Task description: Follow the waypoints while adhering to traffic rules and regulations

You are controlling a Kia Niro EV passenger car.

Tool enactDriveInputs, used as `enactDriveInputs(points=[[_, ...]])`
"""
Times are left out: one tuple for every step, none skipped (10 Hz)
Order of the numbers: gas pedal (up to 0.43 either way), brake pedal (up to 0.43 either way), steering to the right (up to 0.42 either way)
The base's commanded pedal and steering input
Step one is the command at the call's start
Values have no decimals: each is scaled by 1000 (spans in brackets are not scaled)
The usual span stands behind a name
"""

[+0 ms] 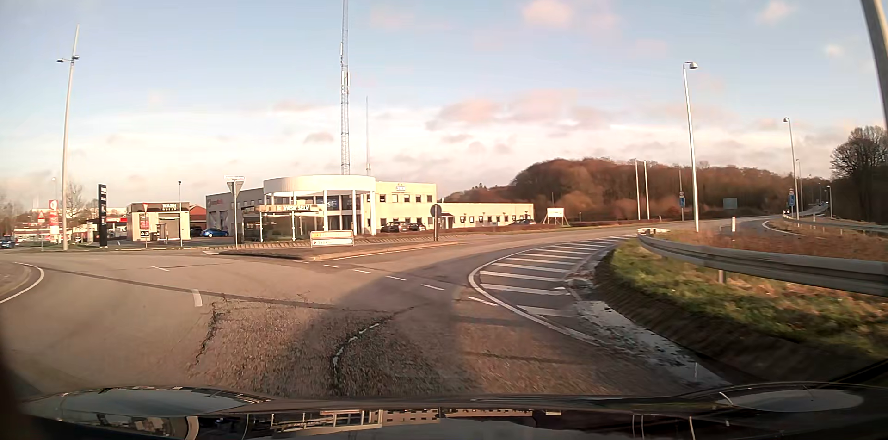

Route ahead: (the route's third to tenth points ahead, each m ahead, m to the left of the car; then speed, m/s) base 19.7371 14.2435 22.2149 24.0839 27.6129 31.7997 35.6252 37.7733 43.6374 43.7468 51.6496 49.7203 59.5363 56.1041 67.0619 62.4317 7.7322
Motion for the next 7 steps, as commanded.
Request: enactDriveInputs(points=[[130,0,-183],[130,0,-185],[130,0,-187],[130,0,-187],[130,0,-187],[130,0,-190],[130,0,-191]])
